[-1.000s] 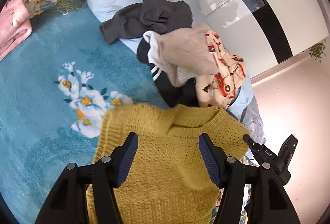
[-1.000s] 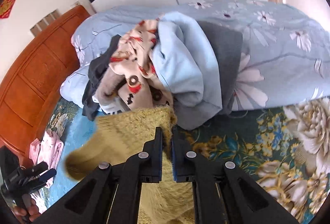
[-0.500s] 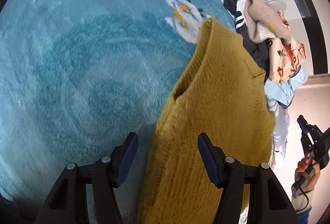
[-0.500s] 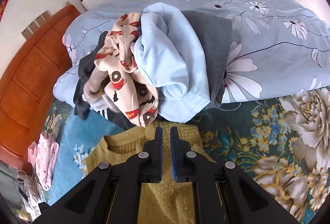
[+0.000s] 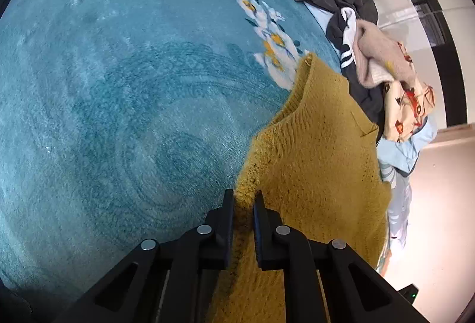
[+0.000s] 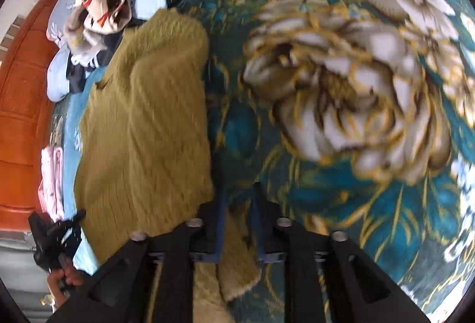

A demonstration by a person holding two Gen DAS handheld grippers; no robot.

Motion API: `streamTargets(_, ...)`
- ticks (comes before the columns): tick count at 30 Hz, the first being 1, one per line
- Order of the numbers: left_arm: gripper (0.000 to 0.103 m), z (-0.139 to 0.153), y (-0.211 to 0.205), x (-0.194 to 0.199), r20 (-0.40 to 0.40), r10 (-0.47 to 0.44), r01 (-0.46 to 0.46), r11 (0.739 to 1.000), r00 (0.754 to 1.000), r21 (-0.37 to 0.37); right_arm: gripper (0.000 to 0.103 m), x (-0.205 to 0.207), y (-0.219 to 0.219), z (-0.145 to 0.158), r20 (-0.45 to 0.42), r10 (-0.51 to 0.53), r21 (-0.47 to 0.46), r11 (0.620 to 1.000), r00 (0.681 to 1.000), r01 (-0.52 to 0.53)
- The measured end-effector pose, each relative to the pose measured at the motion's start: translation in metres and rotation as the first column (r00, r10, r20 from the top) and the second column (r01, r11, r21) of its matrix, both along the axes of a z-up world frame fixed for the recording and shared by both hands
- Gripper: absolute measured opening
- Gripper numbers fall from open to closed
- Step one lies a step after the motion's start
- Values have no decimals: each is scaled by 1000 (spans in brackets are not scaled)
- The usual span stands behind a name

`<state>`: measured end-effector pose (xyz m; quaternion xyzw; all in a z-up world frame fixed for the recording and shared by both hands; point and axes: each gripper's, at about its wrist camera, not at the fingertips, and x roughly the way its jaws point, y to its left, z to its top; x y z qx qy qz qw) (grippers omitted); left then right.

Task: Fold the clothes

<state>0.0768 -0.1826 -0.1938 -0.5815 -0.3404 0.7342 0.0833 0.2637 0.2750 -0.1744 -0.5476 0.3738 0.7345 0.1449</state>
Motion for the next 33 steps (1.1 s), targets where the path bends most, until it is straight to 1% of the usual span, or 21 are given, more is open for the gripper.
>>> streamTargets(1, 12, 0, -2, 0, 1, 7, -7, 1000, 1000, 3, 34, 4, -6, -1, 6, 15, -12, 1000, 1000, -15)
streamTargets(5, 12, 7, 2, 0, -20, -31, 30, 999, 999, -24, 35, 3, -32, -7, 49, 98, 2, 995, 994, -98)
streamTargets(8, 12, 10, 1, 2, -29, -39, 39, 999, 999, 3, 35, -3, -45, -9, 58, 110, 5, 994, 992, -111)
streamTargets(12, 12, 4, -6, 6, -11, -36, 37, 998, 999, 45, 35, -10, -58, -7, 109, 109, 54, 992, 988, -116)
streamTargets(13, 12, 5, -7, 6, -10, -40, 41, 998, 999, 54, 29, -10, -60, -4, 122, 110, 68, 991, 986, -119)
streamTargets(14, 12, 6, -7, 7, -9, -45, 45, 997, 999, 61, 10, -11, -63, -2, 135, 110, 83, 989, 985, -122)
streamTargets(15, 12, 8, -7, 9, -18, -51, 53, 997, 999, 64, 10, -11, -65, 0, 148, 111, 97, 987, 983, -126)
streamTargets(19, 12, 16, -3, 9, -45, -84, 86, 994, 995, 62, 9, 13, -51, 26, 200, 53, 199, 975, 978, -94)
streamTargets(23, 12, 18, 2, 6, -52, -104, 107, 992, 993, 70, 9, 37, -37, 51, 245, -10, 302, 951, 969, -67)
streamTargets(26, 12, 16, 3, 7, -34, -115, 117, 990, 993, 76, 8, 73, -19, 50, 303, -90, 325, 946, 949, -14)
streamTargets(28, 12, 17, 6, 6, -34, -127, 130, 989, 991, 69, 8, 94, -13, 38, 322, -134, 305, 952, 937, 31)
streamTargets(31, 12, 23, 3, 9, -48, -140, 143, 988, 989, 60, 8, 104, -14, 17, 357, -154, 288, 956, 921, 49)
streamTargets(33, 12, 25, 0, 10, -52, -139, 142, 988, 989, 60, 8, 103, -16, 14, 369, -144, 293, 956, 918, 32)
